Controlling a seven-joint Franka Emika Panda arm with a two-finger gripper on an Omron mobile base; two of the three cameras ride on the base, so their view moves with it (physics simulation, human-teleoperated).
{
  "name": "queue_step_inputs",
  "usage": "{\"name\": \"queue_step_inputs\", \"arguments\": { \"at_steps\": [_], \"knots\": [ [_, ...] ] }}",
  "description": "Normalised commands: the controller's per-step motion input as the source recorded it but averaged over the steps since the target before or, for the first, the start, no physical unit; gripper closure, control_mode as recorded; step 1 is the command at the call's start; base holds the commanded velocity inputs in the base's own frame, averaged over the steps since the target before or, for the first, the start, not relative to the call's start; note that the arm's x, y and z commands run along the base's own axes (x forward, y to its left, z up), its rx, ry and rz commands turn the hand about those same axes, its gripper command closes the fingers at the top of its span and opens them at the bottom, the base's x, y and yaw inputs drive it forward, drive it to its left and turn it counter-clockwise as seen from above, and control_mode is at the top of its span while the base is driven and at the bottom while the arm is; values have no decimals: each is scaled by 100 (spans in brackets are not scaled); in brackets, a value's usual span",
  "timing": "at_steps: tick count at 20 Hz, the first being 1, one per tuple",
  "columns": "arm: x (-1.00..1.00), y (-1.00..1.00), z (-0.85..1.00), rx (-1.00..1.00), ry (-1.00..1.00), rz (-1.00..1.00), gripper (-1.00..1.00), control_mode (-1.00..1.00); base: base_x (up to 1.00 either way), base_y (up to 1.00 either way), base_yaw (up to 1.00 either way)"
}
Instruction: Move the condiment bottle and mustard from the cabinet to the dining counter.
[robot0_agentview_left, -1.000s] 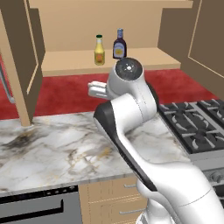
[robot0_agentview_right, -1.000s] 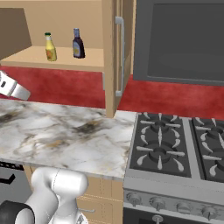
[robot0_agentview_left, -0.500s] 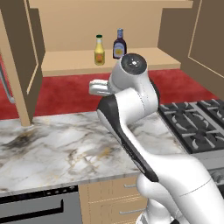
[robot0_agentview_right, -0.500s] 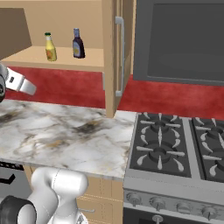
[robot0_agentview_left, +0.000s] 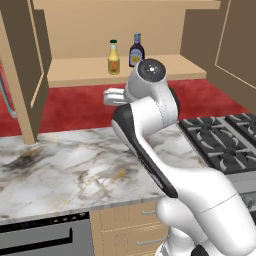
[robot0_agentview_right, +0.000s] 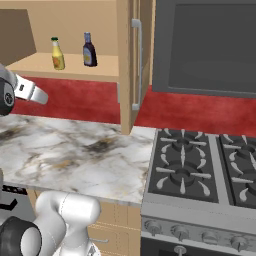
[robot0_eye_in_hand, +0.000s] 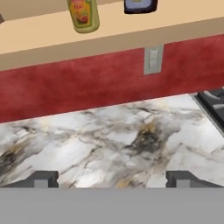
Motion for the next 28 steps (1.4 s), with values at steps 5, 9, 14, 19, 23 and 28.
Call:
{"name": "queue_step_inputs", "arguments": {
  "at_steps": [5,9,14,19,23,28],
  "knots": [
    [26,-8,9,-6,-1,1,-100,-100,0,0,0],
    [20,-6,14,-5,-5,3,-100,-100,0,0,0],
    [16,0,21,0,-12,5,-100,-100,0,0,0],
    [22,0,22,0,-10,6,-100,-100,0,0,0],
    [29,0,16,0,-8,5,-100,-100,0,0,0],
    [24,0,21,0,-2,2,-100,-100,0,0,0]
  ]
}}
